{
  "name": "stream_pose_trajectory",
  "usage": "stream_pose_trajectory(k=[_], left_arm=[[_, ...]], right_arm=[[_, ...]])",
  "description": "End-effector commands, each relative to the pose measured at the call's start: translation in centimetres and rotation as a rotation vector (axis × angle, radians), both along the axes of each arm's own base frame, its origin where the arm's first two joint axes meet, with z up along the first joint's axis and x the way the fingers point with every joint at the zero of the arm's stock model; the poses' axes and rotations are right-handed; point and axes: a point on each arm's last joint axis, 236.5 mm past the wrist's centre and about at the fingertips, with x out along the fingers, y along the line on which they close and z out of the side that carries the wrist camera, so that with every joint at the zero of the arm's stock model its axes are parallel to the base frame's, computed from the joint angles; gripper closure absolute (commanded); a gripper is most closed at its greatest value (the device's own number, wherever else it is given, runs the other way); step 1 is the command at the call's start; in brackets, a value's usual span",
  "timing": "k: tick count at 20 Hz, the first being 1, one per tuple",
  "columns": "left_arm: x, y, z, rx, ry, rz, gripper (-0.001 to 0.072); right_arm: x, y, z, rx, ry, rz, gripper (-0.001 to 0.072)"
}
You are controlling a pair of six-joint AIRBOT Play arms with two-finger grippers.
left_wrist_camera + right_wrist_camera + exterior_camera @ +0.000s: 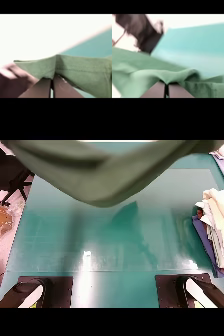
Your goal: Fold the shirts.
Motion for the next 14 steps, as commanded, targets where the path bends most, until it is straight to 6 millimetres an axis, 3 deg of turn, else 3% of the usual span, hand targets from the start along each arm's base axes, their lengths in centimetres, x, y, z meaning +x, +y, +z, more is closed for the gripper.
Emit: stream_pose_trajectory(k=[1, 3, 4, 7, 11, 14], left_arm=[[-9.5, 3.5, 8.5, 0.077, -0.246, 0.142, 0.0682], [-13.4, 3.7, 9.8, 0.064, -0.298, 0.145, 0.0682], [-14.4, 3.6, 9.3, 0.051, -0.278, 0.135, 0.0682], [-14.2, 1.1, 3.6, -0.014, -0.046, 0.015, 0.0682], [-10.9, -4.1, -6.8, -0.103, 0.325, -0.182, 0.0683], [-7.7, -4.7, -14.7, -0.126, 0.526, -0.186, 0.0683]], right_arm=[[-3.2, -1.9, 7.5, -0.041, -0.187, -0.119, 0.0694], [-3.0, -3.0, 8.1, -0.063, -0.191, -0.148, 0.0694], [-2.4, -3.5, 7.5, -0.066, -0.161, -0.143, 0.0694], [0.4, -3.7, 3.0, -0.04, 0.019, -0.054, 0.0694], [4.0, -0.3, -7.9, 0.02, 0.355, 0.176, 0.0694], [4.8, 2.0, -18.6, -0.06, 0.616, 0.234, 0.0694]])
